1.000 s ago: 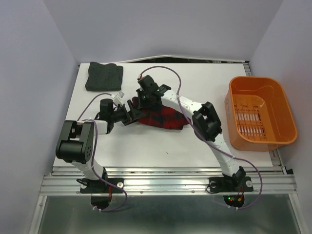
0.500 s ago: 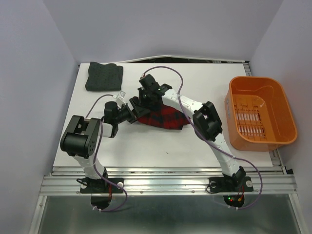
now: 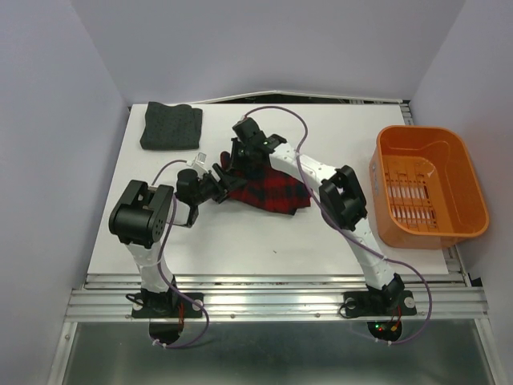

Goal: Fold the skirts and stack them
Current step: Neatly place the folded skirt to the corner

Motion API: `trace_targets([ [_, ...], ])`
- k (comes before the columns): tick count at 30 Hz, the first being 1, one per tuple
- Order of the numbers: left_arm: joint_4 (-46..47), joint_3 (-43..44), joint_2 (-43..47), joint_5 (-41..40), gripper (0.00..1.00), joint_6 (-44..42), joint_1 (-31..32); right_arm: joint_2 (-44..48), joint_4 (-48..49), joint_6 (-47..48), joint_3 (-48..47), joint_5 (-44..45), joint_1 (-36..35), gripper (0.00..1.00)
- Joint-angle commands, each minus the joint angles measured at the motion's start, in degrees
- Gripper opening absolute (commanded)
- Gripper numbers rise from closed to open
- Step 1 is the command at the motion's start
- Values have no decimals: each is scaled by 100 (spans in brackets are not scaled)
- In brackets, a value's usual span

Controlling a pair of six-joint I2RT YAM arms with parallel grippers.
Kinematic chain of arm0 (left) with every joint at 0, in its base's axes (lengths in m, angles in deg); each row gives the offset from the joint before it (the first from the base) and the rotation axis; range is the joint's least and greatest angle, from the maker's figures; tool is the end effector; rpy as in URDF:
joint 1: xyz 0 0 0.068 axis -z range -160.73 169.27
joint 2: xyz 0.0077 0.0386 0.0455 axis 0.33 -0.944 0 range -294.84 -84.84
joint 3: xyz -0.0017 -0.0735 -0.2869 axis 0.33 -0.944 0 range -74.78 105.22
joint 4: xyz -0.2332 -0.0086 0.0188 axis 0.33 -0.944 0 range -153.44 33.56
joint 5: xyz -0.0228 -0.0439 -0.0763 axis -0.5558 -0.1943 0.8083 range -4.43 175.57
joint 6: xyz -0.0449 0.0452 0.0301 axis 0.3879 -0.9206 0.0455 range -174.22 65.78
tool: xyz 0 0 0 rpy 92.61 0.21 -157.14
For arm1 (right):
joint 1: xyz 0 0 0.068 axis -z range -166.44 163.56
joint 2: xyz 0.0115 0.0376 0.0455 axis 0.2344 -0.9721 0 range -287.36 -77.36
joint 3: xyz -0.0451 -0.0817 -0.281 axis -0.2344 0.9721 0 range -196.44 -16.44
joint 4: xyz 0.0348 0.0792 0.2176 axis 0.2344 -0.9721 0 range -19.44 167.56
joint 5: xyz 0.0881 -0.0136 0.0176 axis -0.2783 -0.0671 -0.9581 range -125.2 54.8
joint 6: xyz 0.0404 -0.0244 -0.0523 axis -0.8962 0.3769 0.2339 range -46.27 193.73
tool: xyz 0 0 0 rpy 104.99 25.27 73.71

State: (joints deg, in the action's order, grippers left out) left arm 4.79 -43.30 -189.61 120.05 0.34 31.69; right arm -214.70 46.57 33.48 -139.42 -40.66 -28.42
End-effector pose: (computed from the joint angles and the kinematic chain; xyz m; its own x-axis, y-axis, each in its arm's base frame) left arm 0.3169 -0.1033 0.1775 -0.7032 -0.5328 -0.4708 0.2503 0.4343 -0.8653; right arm 0.4036 0.3705 0.2198 -0.8659 0.0862 -0.4928 -0.2044 0.8381 0.5057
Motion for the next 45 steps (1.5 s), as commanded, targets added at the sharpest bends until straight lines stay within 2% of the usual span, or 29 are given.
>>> trace_targets([
  [1,537,244,-201,-196,75,62,49,339,461,-334,-78,-324,14,1],
  [6,811,314,-307,-222,77,116,93,348,479,-413,55,-421,14,1],
  [7,811,341,-333,-222,75,116,93,339,488,-405,37,-421,14,1],
  [9,785,350,-386,-231,68,81,102,313,479,-326,-24,-413,14,1],
  [10,724,358,-377,-257,58,20,102,322,479,-273,-59,-317,14,1],
  [11,515,367,-325,-284,52,-59,102,322,479,-221,-103,-264,66,1],
  [12,391,411,-255,-336,41,-243,93,313,470,-107,-217,-159,119,6],
  [14,23,472,-185,-319,34,-428,85,322,479,-1,-323,17,207,20],
  [15,-136,542,-132,-371,30,-595,76,322,470,52,-375,96,260,34],
  [16,-268,560,-88,-398,21,-692,67,339,479,165,-498,219,382,47],
  [17,-670,621,8,-459,19,-815,67,374,488,236,-543,307,435,60],
  [20,-1934,1078,71,-880,10,-1526,58,471,514,456,-692,710,681,73],
  [21,-2148,1157,71,-1108,9,-1693,41,541,532,517,-710,756,743,88],
  [23,-2832,1482,36,-1416,2,-2149,32,611,549,702,-762,974,875,100],
  [28,-4116,2517,-192,-2155,0,-3116,84,997,576,957,-684,1117,1367,100],
  [31,-4565,3167,-289,-2663,0,-3776,172,1348,646,1080,-291,1012,1630,100],
  [33,-4760,3556,-359,-2815,0,-4406,164,1542,707,1124,-8,967,1684,100],
  [37,-5182,4723,-622,-3692,0,-5225,164,1912,857,1239,738,827,1816,100],
  [40,-5314,5391,-773,-4185,0,-5963,164,2027,857,1256,933,809,1816,100],
  [45,-5297,6043,-913,-4668,0,-6432,137,2062,866,1248,1092,721,1869,100],
])
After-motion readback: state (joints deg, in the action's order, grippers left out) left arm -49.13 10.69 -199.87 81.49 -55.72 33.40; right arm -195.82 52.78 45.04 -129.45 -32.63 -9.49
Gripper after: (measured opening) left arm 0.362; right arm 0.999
